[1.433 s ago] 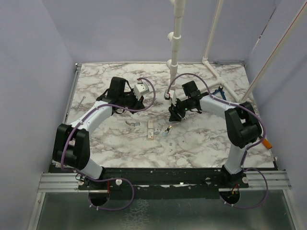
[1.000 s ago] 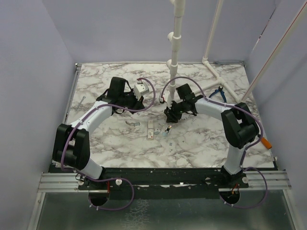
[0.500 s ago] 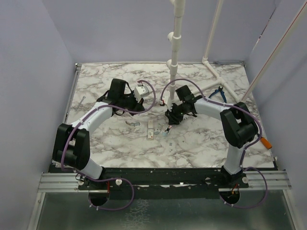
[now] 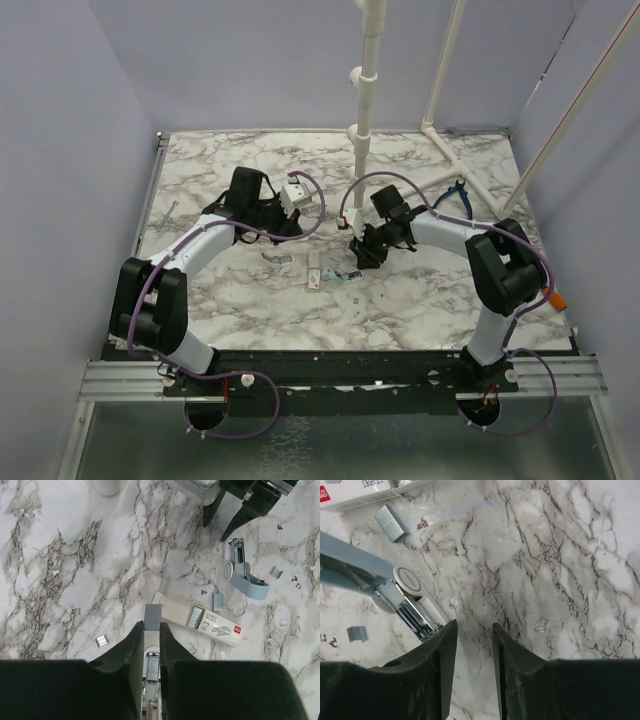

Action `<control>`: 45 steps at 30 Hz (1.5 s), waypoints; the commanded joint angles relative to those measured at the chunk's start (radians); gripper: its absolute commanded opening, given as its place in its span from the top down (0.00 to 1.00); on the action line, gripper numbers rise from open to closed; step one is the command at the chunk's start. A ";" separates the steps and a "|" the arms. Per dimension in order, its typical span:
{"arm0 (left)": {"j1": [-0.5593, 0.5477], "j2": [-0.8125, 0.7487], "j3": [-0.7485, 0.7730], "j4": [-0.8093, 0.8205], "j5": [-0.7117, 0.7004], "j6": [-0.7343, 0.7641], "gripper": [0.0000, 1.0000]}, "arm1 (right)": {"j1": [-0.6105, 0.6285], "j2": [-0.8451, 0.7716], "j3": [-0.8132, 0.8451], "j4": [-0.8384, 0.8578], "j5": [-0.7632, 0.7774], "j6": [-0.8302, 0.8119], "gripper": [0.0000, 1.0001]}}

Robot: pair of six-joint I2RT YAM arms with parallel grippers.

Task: Load the staples into the stapler
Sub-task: Adjust the stapler at the center of the board.

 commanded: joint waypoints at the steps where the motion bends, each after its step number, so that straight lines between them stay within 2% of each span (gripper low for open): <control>1: -0.024 -0.014 -0.020 -0.006 0.049 0.035 1.00 | 0.007 -0.051 -0.035 -0.028 -0.003 0.026 0.62; 15: -0.181 -0.002 0.011 -0.016 0.096 0.147 1.00 | 0.003 -0.135 -0.071 -0.018 -0.023 0.114 0.62; 20: -0.234 0.019 0.028 -0.027 0.107 0.184 1.00 | -0.036 -0.155 -0.083 -0.019 -0.023 0.152 0.62; 32: -0.416 0.149 0.157 -0.062 -0.109 0.125 1.00 | -0.232 -0.264 -0.097 -0.016 -0.052 0.184 0.62; 39: -0.433 0.187 0.197 -0.078 -0.116 0.083 1.00 | -0.257 -0.239 -0.094 -0.055 -0.197 0.141 0.62; 45: -0.429 0.191 0.201 -0.124 -0.128 0.136 1.00 | -0.223 -0.177 -0.079 -0.065 -0.186 0.127 0.62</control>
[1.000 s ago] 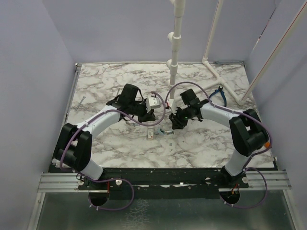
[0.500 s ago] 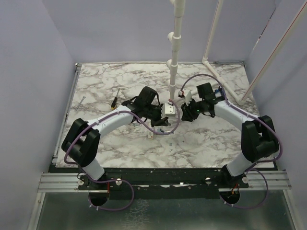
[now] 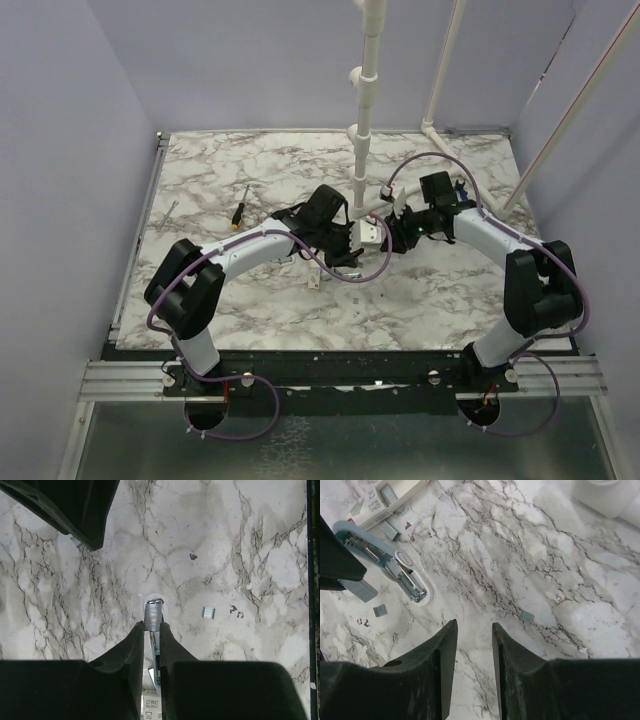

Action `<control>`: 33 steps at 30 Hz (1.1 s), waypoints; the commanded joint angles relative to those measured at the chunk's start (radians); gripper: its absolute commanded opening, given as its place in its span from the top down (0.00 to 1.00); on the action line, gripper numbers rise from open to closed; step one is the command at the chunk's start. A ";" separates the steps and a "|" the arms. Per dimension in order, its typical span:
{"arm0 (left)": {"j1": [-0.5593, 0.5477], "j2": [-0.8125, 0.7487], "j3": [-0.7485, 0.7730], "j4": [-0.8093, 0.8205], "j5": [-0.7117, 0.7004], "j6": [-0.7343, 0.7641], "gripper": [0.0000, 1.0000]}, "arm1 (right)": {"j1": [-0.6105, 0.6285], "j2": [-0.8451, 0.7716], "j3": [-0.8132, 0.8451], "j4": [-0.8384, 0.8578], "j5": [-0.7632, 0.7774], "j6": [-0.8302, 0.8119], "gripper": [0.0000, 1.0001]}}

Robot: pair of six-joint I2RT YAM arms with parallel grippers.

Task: Load the staples into the stapler
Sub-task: Adjust the stapler at the center of the board.

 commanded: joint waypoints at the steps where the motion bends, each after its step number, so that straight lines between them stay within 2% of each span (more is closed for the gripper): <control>1: 0.007 0.007 0.032 -0.078 -0.029 0.042 1.00 | 0.051 0.063 0.007 -0.038 -0.016 -0.018 0.62; 8: 0.043 -0.032 0.029 -0.180 0.006 0.132 1.00 | 0.146 0.175 0.064 -0.026 0.035 0.001 0.63; 15: 0.046 -0.056 0.013 -0.217 0.034 0.179 1.00 | 0.204 0.238 0.090 -0.029 0.083 -0.008 0.64; 22: 0.046 -0.062 0.001 -0.234 0.047 0.227 1.00 | 0.235 0.230 0.053 -0.027 0.110 -0.016 0.64; 33: 0.046 -0.046 0.030 -0.317 0.124 0.417 1.00 | 0.264 0.167 -0.004 -0.035 0.070 0.015 0.65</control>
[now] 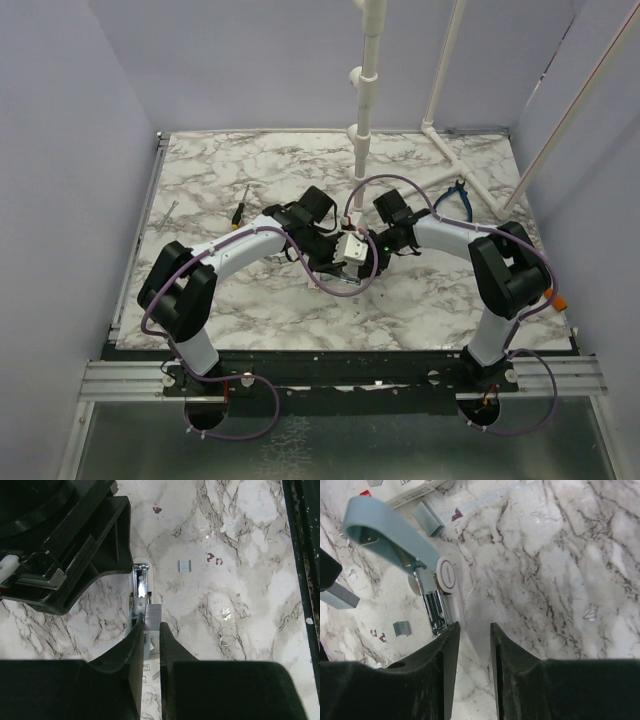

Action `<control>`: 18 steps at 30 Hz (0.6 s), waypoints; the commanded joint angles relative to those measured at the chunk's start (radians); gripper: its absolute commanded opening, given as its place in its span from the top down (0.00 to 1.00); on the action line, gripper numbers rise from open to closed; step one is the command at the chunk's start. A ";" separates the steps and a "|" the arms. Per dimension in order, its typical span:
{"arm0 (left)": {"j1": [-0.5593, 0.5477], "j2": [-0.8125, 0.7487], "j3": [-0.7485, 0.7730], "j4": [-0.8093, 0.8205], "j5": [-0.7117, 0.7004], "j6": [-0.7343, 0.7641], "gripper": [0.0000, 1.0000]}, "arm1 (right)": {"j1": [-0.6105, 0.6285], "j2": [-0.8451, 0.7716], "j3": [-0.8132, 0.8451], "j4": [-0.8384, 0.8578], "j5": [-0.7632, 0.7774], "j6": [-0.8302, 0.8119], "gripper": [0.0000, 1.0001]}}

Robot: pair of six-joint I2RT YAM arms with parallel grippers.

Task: Load the staples into the stapler
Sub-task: Adjust the stapler at the center of the board.

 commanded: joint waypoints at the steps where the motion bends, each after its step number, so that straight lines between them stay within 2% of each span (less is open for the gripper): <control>1: 0.000 -0.009 0.029 -0.062 0.073 0.109 1.00 | 0.020 -0.038 -0.045 -0.026 -0.002 0.016 0.65; 13: -0.002 0.034 0.065 -0.120 0.102 0.205 1.00 | 0.023 -0.044 -0.061 -0.024 -0.081 0.029 0.65; 18: -0.005 0.069 0.088 -0.177 0.114 0.308 1.00 | 0.023 -0.054 -0.062 -0.022 -0.104 0.032 0.65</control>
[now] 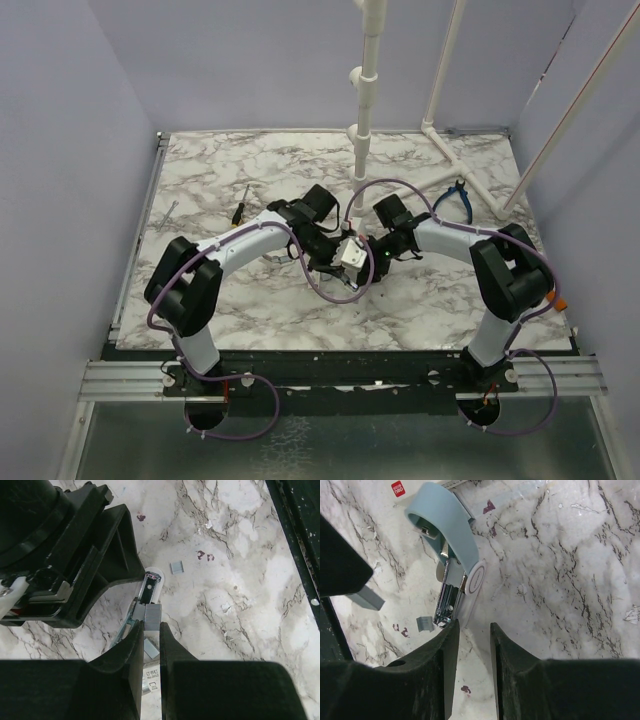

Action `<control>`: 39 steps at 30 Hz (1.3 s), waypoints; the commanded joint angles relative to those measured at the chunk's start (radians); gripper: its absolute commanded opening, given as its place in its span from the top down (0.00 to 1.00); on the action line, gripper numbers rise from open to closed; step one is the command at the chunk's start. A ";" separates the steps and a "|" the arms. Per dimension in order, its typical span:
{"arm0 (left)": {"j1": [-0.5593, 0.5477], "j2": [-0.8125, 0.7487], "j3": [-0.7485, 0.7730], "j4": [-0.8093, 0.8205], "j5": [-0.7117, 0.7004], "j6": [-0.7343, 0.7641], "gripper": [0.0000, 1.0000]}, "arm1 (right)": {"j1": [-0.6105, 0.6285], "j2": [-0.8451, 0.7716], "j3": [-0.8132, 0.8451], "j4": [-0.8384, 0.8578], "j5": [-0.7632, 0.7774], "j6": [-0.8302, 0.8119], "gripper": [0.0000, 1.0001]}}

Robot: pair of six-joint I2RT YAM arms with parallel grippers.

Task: Load the staples into the stapler
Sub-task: Adjust the stapler at the center of the board.

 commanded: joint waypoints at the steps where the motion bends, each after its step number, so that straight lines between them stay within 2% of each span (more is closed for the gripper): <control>1: -0.006 0.043 0.042 -0.090 0.058 0.134 1.00 | 0.007 -0.023 -0.016 -0.016 -0.057 0.013 0.65; 11: -0.018 0.122 0.113 -0.206 0.073 0.312 1.00 | 0.004 -0.027 -0.007 -0.024 -0.039 0.007 0.64; 17: -0.034 0.189 0.170 -0.278 0.078 0.417 1.00 | -0.058 -0.071 0.004 -0.028 0.006 -0.001 0.64; 26: -0.057 0.273 0.267 -0.316 0.059 0.450 1.00 | -0.152 -0.131 0.000 -0.086 0.011 -0.048 0.64; 39: -0.071 0.323 0.297 -0.318 0.002 0.459 1.00 | -0.196 -0.137 -0.010 -0.093 -0.014 -0.071 0.64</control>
